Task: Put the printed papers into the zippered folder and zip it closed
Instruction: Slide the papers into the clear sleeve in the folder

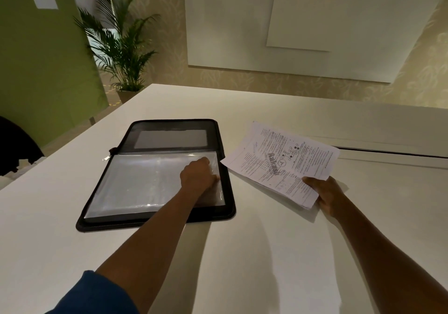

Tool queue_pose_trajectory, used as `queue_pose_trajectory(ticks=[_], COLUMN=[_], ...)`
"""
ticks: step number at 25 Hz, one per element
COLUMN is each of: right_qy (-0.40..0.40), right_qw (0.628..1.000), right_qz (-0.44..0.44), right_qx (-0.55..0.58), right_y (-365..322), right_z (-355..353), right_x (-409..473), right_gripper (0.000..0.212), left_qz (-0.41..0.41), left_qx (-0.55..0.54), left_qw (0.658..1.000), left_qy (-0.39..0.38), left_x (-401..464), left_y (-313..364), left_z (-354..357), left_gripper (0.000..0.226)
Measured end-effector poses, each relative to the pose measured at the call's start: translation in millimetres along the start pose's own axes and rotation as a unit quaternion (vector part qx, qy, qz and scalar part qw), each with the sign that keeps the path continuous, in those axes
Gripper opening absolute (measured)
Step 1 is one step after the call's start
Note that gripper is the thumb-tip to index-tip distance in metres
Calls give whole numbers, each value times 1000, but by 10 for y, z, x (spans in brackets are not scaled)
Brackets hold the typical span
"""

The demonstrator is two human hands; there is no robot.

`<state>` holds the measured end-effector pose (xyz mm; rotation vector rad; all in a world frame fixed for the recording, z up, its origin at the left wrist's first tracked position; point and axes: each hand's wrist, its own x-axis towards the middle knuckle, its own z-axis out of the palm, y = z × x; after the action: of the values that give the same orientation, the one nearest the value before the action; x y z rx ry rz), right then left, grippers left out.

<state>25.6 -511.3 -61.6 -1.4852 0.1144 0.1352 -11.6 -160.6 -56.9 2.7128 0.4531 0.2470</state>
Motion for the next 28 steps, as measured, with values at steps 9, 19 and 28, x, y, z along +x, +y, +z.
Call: queue_pose_trajectory(ticks=[9, 19, 28], right_qy=[-42, -138, -235], right_qw=[999, 986, 963], right_qz=[-4, -3, 74], right_qx=[-16, -92, -106], right_y=[0, -165, -185], right_z=[26, 154, 114], right_x=[225, 304, 322], right_gripper=[35, 37, 50], left_qz=[-42, -87, -79], left_qx=[-92, -160, -31], left_qw=[995, 982, 996], left_qy=[23, 44, 1], left_x=[131, 174, 197], left_y=[-76, -27, 37], left_z=[21, -3, 31], left_gripper=[19, 25, 27])
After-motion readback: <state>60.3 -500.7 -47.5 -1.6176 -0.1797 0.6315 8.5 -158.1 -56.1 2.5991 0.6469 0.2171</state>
